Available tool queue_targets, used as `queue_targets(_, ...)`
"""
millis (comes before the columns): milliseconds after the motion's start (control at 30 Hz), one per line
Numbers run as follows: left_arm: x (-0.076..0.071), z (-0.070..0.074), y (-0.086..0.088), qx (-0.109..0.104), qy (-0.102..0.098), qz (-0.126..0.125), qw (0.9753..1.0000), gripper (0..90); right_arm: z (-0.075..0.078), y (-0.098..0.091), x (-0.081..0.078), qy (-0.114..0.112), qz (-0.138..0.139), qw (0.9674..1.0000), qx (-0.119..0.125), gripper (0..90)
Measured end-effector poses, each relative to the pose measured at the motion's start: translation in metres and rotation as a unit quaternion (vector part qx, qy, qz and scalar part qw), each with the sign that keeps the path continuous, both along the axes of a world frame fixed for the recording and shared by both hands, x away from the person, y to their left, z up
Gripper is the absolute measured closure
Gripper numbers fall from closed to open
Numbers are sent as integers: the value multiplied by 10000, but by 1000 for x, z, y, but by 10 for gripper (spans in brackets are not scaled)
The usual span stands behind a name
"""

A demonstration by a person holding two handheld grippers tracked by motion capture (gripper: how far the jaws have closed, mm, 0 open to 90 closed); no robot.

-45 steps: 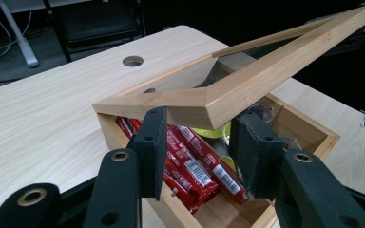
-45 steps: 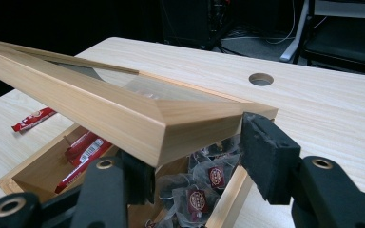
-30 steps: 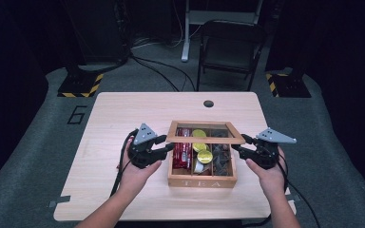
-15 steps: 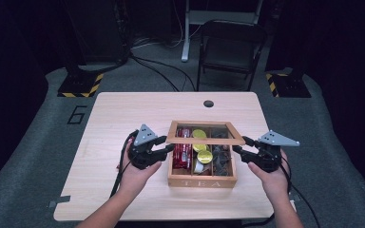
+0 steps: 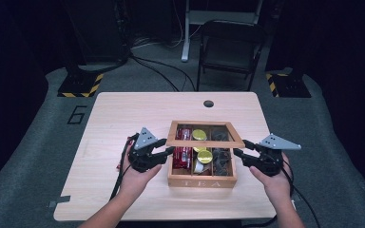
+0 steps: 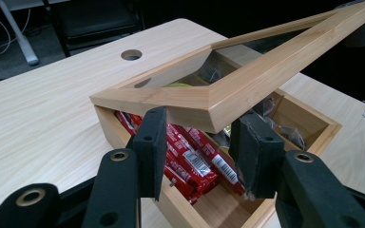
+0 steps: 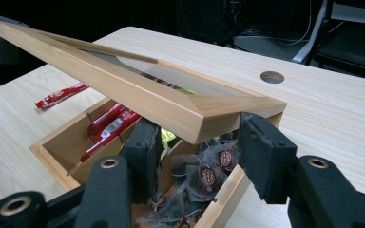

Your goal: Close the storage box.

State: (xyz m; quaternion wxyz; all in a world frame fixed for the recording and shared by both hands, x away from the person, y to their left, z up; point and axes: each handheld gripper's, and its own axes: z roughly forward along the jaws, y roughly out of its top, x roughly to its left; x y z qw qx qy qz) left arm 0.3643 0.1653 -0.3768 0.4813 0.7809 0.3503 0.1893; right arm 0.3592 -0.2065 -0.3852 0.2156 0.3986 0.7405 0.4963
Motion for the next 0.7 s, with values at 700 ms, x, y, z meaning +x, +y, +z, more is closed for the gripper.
queue_targets(700,-13,-28,2,-6,36,-79,10000,562,-19,-2,-17,31,174,9996,-227,522)
